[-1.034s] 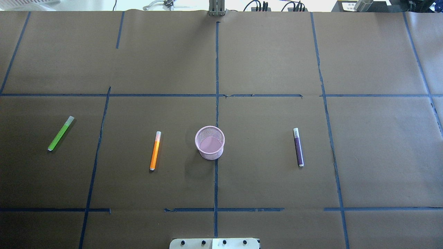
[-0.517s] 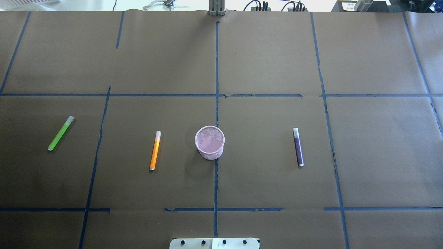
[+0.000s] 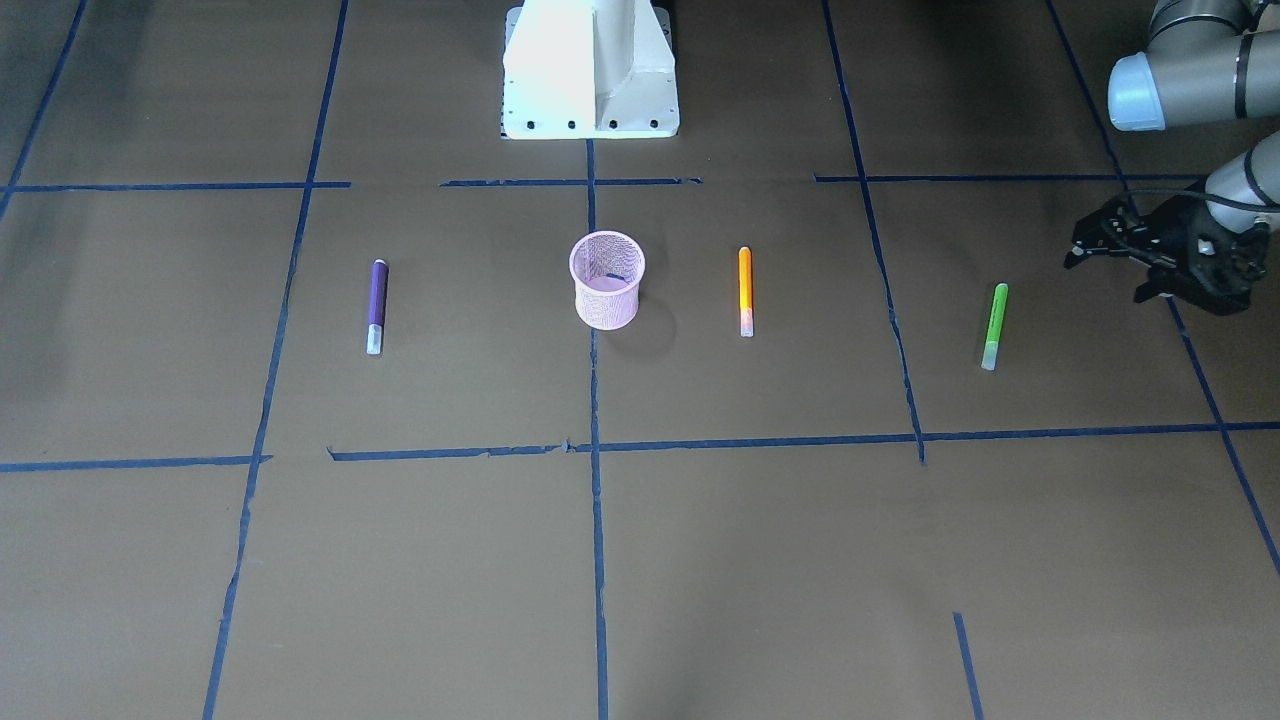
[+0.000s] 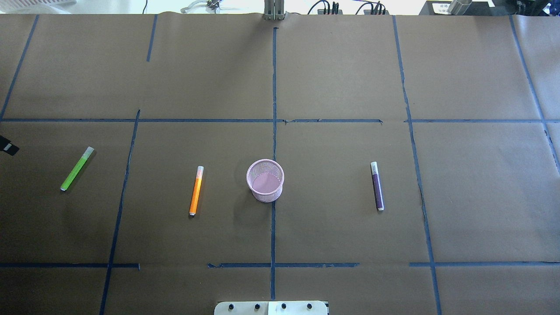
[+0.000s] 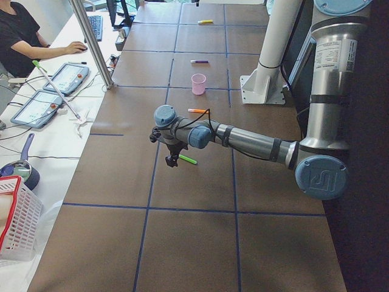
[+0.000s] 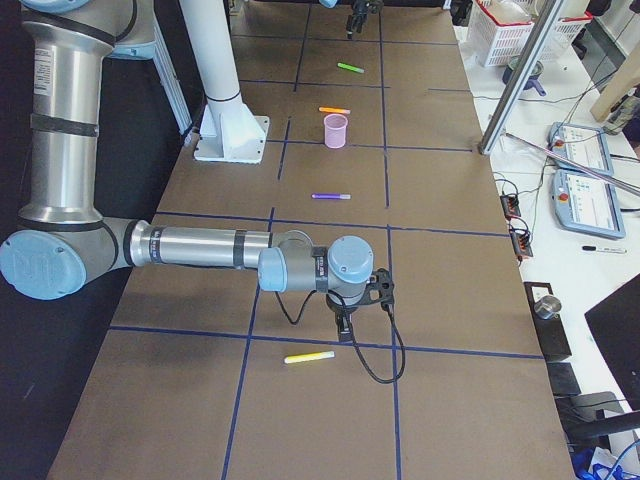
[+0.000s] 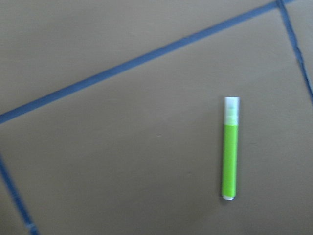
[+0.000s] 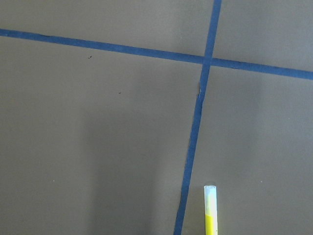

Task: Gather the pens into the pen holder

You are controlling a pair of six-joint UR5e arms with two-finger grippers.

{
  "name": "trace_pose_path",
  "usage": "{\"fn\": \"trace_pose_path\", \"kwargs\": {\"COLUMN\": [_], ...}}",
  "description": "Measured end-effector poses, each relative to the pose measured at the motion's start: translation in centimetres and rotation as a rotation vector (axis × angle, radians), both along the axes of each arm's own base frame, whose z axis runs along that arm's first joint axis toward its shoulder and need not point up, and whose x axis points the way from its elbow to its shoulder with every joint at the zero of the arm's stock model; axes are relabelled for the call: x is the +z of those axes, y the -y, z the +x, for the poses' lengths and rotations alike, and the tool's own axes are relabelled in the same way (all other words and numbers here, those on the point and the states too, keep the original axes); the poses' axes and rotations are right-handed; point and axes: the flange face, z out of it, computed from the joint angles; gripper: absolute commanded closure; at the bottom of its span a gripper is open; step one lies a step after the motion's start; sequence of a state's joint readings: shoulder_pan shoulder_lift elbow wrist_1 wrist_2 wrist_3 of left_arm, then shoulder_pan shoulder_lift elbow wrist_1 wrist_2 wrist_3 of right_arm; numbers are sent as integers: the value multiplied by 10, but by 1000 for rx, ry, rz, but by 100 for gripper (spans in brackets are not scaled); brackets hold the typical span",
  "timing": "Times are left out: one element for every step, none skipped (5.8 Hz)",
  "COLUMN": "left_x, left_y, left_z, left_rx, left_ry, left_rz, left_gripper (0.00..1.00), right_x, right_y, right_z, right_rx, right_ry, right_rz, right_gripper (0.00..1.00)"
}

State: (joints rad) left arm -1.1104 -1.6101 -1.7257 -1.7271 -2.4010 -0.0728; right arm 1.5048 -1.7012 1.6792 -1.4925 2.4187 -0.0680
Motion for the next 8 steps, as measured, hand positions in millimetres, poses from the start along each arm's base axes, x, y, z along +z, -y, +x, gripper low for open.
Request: {"fn": "trace_pose_path", "kwargs": {"left_x": [4,5,3,5,6,7,11,14], "left_y": [6,11,17,20,22,23,23,22], "left_z": [33,63,85,100,110,115,118,120], "left_rx": [27,41,54,68,78,87,93,98], "left_ry": [31,77,98,108,113,115,118,121], "left_rz": [8,25,35,35,33,32,29,26], "left_gripper": [0,0,3,11,19,27,32,47], "right_x": [0,-1,-1,-1,-1,-1,1,2], "right_y": [1,1,1,0,0,0,0,0], "right_z": [0,0,-1,-2,-3,-3,-3,-3], "right_rx": [-1,-2,-4,-8,-10,-11,-12,-13], "right_ry": [1,5,19,33,37,38,38,37], "right_rz": [2,2,6,20,32,35,34,32], "right_gripper": [0,0,0,0,0,0,0,0]}}
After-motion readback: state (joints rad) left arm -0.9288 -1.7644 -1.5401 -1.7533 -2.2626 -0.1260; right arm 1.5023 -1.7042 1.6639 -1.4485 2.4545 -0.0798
